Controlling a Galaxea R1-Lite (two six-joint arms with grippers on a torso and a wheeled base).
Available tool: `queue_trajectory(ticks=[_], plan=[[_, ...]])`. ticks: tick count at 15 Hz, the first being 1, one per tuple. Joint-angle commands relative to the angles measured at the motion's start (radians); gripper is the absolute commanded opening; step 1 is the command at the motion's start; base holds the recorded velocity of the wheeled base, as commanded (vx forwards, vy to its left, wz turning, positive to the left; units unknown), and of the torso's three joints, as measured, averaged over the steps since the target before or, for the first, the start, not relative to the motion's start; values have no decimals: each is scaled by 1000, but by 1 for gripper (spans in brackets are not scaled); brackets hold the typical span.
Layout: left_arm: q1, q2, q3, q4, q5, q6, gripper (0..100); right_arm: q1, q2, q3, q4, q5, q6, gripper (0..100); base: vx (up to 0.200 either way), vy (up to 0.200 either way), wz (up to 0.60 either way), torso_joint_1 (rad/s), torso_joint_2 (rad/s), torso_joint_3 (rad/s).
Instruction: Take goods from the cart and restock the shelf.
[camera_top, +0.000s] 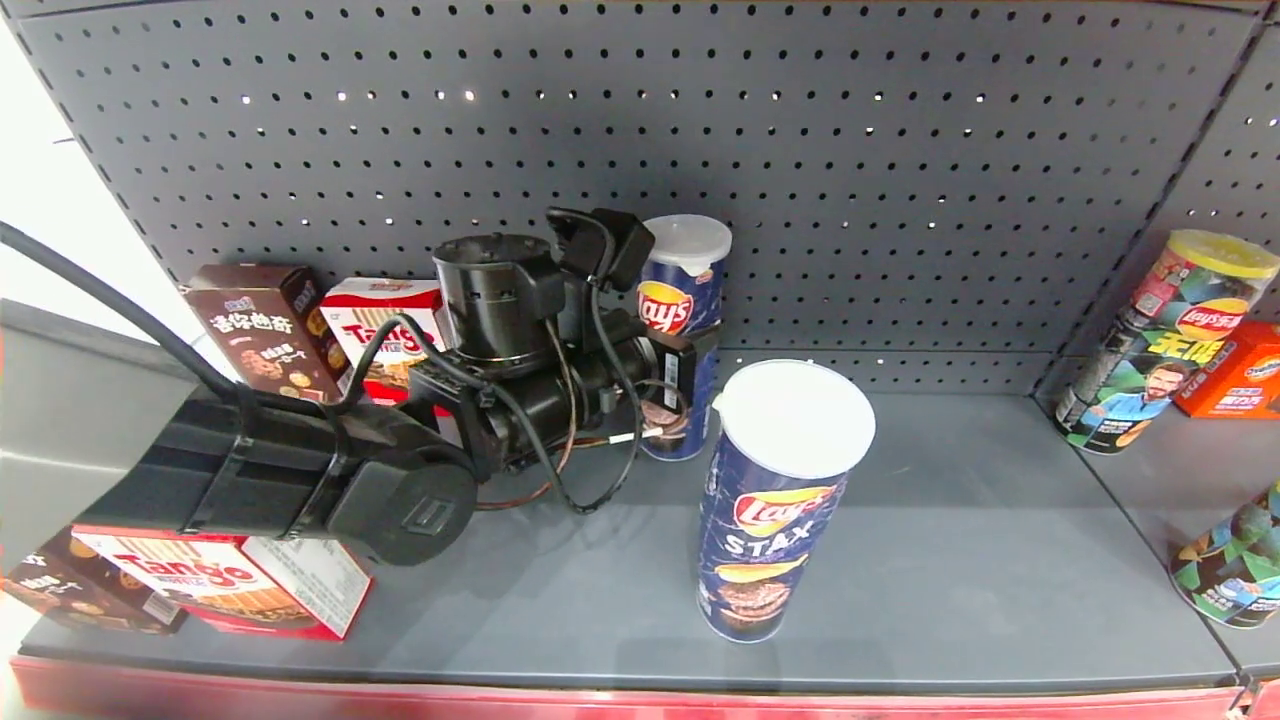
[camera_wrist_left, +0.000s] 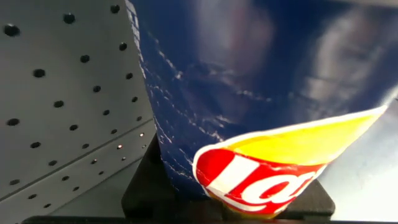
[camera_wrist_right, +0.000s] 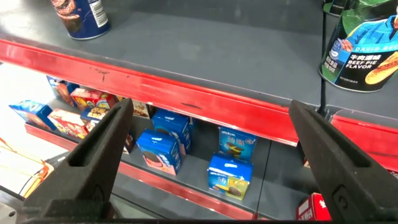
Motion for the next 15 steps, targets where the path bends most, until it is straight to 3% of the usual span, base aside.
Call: queue_trajectory(ticks=[1, 10, 11, 15], plan=[[-8, 29, -26, -1, 0, -1, 0, 0, 1, 0, 0, 0, 0, 100, 0, 0, 0, 0, 0, 0], [-14, 75, -53, -4, 0, 2, 0, 0, 1, 0, 0, 0, 0, 100, 0, 0, 0, 0, 0, 0], [-14, 78, -46, -22, 0, 7, 100, 0, 1, 0, 0, 0, 0, 100, 0, 0, 0, 0, 0, 0], [-14, 67, -33, -61, 15, 6, 100, 0, 1, 0, 0, 0, 0, 100, 0, 0, 0, 0, 0, 0]])
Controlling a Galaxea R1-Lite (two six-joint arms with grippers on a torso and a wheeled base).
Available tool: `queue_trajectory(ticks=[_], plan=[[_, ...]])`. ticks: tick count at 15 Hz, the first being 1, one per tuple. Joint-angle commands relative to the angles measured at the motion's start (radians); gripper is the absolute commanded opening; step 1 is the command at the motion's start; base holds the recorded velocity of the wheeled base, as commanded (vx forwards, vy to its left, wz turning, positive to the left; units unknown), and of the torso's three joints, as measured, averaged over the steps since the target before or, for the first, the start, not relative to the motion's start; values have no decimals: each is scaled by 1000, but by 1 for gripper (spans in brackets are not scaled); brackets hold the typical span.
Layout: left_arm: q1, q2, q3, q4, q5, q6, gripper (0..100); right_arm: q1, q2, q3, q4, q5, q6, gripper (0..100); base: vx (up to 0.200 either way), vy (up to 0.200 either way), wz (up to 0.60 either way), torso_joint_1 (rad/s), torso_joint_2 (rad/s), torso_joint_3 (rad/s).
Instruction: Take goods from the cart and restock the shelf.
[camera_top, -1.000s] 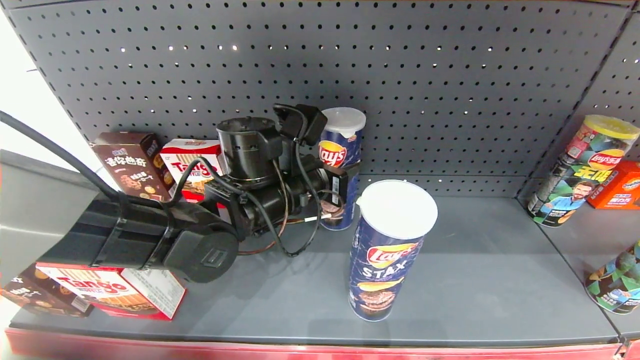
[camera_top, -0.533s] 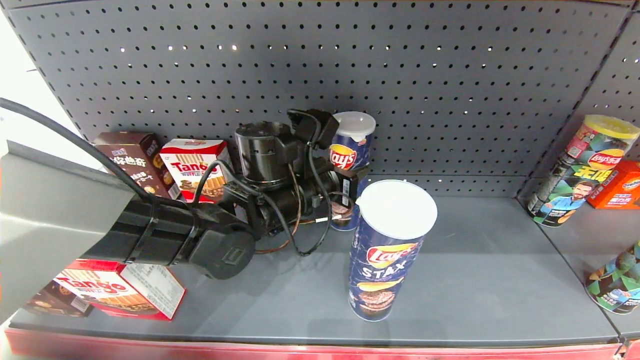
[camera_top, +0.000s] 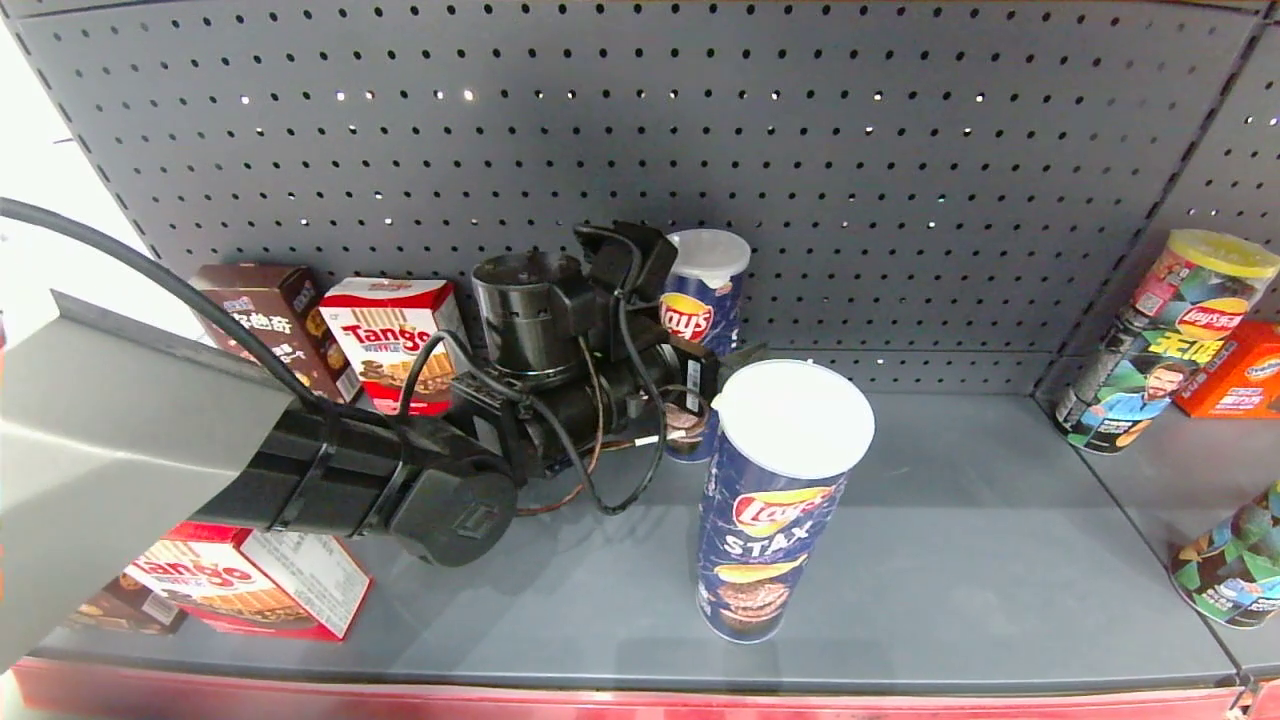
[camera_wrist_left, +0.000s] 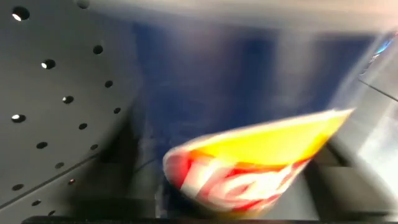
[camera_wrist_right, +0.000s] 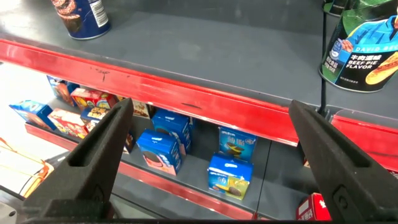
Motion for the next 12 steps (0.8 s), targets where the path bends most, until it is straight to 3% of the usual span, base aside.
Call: queue_trajectory(ticks=[1, 4, 6, 7, 11, 12], plan=[[0, -36, 17, 3, 10, 0, 100, 0, 1, 0, -1, 0, 0, 100, 0, 0, 0, 0, 0, 0], [0, -153, 98, 37, 9, 3, 100, 0, 1, 0, -1, 0, 0, 100, 0, 0, 0, 0, 0, 0], [0, -205, 109, 108, 9, 9, 100, 0, 1, 0, -1, 0, 0, 100, 0, 0, 0, 0, 0, 0], [1, -260, 100, 204, 7, 14, 100, 0, 1, 0, -1, 0, 0, 100, 0, 0, 0, 0, 0, 0], [13, -340, 95, 355, -1, 18, 100, 0, 1, 0, -1, 0, 0, 100, 0, 0, 0, 0, 0, 0], [16, -342, 94, 384, 1, 34, 100, 0, 1, 0, -1, 0, 0, 100, 0, 0, 0, 0, 0, 0]])
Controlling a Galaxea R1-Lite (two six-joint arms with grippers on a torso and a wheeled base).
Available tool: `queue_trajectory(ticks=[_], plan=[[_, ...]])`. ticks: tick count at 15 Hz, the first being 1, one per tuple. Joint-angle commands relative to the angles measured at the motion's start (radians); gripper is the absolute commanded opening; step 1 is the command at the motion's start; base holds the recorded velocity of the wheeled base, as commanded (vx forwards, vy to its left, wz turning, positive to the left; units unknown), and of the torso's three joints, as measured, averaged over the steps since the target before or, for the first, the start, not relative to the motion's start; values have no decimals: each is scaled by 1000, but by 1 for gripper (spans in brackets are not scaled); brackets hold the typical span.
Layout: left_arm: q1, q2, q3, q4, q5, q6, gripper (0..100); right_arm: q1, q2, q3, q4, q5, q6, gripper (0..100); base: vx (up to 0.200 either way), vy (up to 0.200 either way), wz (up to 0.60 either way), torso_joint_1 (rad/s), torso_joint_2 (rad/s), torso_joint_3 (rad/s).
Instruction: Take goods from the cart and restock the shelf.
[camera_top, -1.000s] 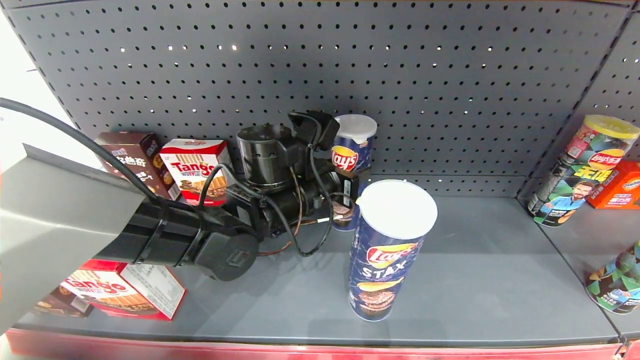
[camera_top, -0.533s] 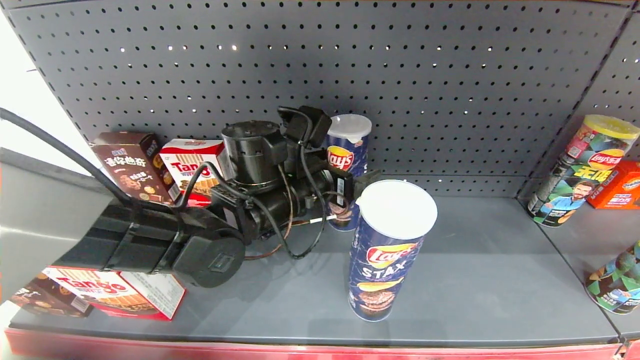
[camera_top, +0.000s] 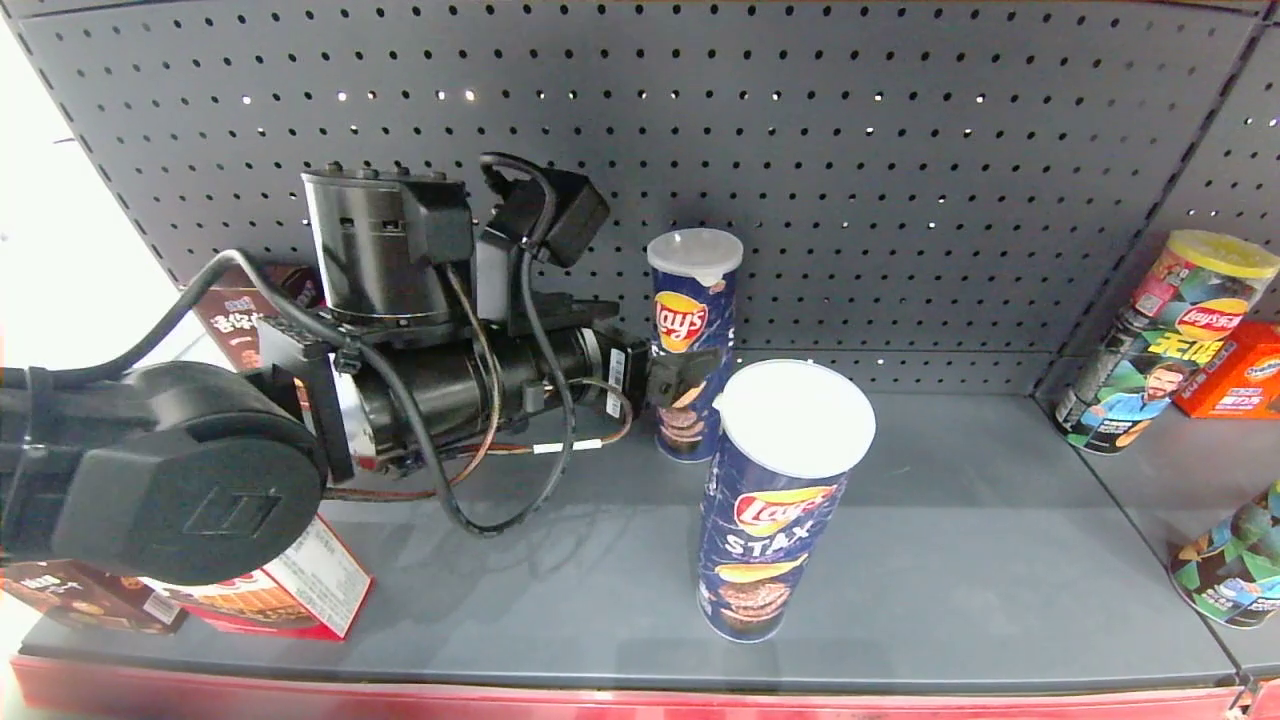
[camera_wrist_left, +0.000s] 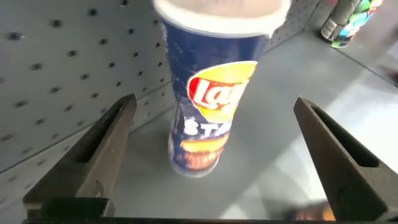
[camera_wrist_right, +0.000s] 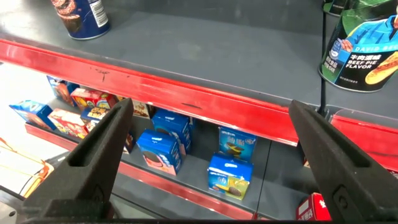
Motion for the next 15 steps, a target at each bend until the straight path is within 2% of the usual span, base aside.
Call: queue_trajectory(ticks=[1, 3, 4, 7, 8, 9, 14, 15], plan=[[9, -35, -4, 33, 1, 17, 100, 0, 1, 0, 0, 0, 0, 100, 0, 0, 0, 0, 0, 0], [17, -35, -10, 69, 4, 18, 100, 0, 1, 0, 0, 0, 0, 100, 0, 0, 0, 0, 0, 0], [26, -34, -55, 177, 44, 18, 100, 0, 1, 0, 0, 0, 0, 100, 0, 0, 0, 0, 0, 0], [57, -9, -139, 305, 96, 21, 100, 0, 1, 0, 0, 0, 0, 100, 0, 0, 0, 0, 0, 0], [71, -5, -151, 339, 105, 32, 100, 0, 1, 0, 0, 0, 0, 100, 0, 0, 0, 0, 0, 0], [75, 8, -155, 354, 119, 52, 100, 0, 1, 0, 0, 0, 0, 100, 0, 0, 0, 0, 0, 0], [113, 61, -155, 345, 198, 112, 100, 0, 1, 0, 0, 0, 0, 100, 0, 0, 0, 0, 0, 0], [117, 92, -158, 332, 222, 135, 100, 0, 1, 0, 0, 0, 0, 100, 0, 0, 0, 0, 0, 0]])
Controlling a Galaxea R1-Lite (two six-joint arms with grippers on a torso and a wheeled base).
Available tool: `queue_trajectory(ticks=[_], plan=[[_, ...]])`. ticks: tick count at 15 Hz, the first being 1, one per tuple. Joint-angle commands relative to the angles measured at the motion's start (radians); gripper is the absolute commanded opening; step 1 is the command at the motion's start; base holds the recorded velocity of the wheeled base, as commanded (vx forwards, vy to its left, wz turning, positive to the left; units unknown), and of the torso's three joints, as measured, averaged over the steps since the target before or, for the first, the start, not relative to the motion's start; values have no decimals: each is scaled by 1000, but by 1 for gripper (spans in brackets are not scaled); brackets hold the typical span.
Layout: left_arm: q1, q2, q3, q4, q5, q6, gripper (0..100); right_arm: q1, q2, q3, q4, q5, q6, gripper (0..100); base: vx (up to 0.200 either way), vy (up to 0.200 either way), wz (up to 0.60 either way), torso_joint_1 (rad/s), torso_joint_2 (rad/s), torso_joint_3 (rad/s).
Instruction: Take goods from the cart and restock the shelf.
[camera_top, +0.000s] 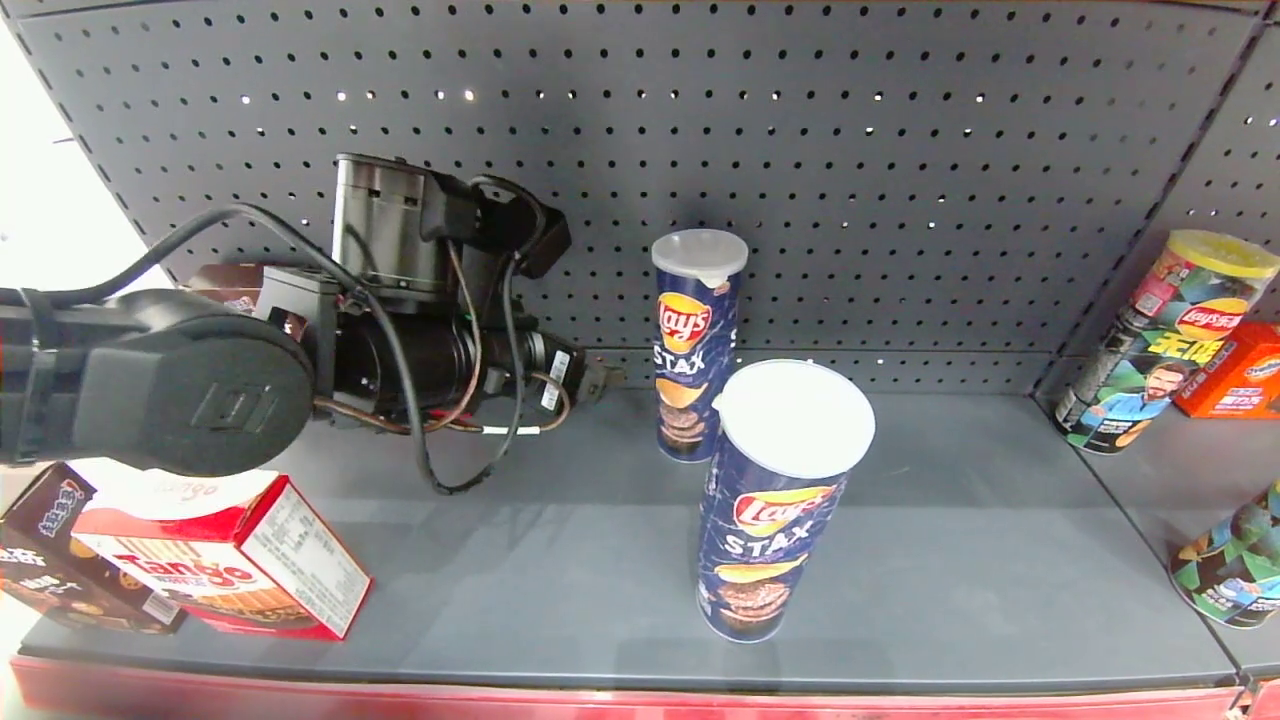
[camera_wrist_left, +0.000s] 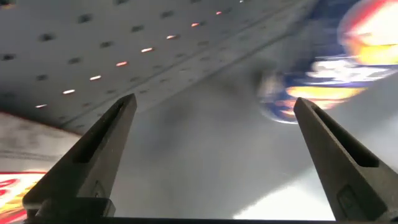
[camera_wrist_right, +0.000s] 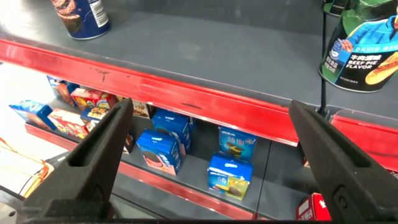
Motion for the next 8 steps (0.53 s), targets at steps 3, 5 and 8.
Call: queue_trajectory(ticks=[3, 5, 8], plan=[[5, 102, -6, -87, 33, 8, 100, 0, 1, 0, -1, 0, 0, 100, 0, 0, 0, 0, 0, 0], [2, 122, -5, -120, 31, 5, 100, 0, 1, 0, -1, 0, 0, 100, 0, 0, 0, 0, 0, 0], [-3, 121, -3, -142, 24, 5, 100, 0, 1, 0, -1, 0, 0, 100, 0, 0, 0, 0, 0, 0]])
